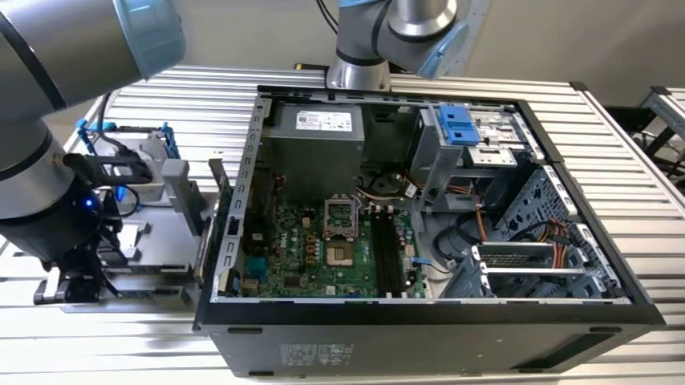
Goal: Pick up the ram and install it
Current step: 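Pick up the ram and move it above insertion slot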
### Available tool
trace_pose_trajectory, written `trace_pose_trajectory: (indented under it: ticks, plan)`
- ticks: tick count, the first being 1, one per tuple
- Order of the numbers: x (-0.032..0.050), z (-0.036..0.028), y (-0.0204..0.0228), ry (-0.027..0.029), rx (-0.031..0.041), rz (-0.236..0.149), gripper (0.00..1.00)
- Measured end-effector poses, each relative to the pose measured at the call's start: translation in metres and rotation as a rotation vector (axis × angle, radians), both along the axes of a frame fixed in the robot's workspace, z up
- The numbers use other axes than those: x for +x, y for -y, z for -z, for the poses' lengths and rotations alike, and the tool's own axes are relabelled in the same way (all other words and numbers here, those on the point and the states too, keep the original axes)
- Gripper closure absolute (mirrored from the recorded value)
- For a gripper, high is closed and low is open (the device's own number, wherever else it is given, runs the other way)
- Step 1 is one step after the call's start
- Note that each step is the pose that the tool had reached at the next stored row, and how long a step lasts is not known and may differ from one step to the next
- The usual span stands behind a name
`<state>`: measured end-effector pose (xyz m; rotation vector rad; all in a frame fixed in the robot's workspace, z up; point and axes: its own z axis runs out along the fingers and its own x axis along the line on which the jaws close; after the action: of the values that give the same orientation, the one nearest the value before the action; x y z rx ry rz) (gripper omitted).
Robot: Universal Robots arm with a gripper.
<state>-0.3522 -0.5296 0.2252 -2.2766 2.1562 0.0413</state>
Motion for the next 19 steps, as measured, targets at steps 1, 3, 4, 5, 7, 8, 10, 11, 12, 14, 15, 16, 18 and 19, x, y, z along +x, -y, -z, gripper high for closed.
trace_pose_trajectory:
  ticks: [1,3,4,5,7,8,10,11,12,14,15,16,18,19]
  plan:
    - [0.0,0.0015,0.0,0.0,0.0,0.0,0.0]
    - [0.0,0.0042,0.0,0.0,0.0,0.0,0.0]
    - [0.0,0.0052,0.0,-0.0002,0.0,0.0,0.0]
    - [0.0,0.0063,0.0,-0.0005,-0.0001,0.0,0.0]
    - [0.0,0.009,0.0,-0.0012,-0.0002,0.0,0.0]
    - [0.0,0.0106,0.0,-0.0018,-0.0002,0.0,0.0]
    - [0.0,0.0135,0.0,-0.0037,-0.0007,0.0,0.0]
    - [0.0,0.0146,0.0,-0.0043,-0.0007,0.0,0.0]
    - [0.0,0.0159,0.0,-0.0052,-0.0007,0.0,0.0]
    - [0.0,0.0183,0.0,-0.0056,-0.0007,0.0,0.0]
    - [0.0,0.0195,0.0,-0.0057,-0.0008,0.0,0.0]
    - [0.0,0.0206,0.0,-0.0056,-0.0007,0.0,0.0]
    - [-0.0001,0.0226,0.0,-0.0057,-0.0008,0.0,0.0]
    - [-0.0001,0.0237,0.0001,-0.0056,-0.0007,0.0,0.0]
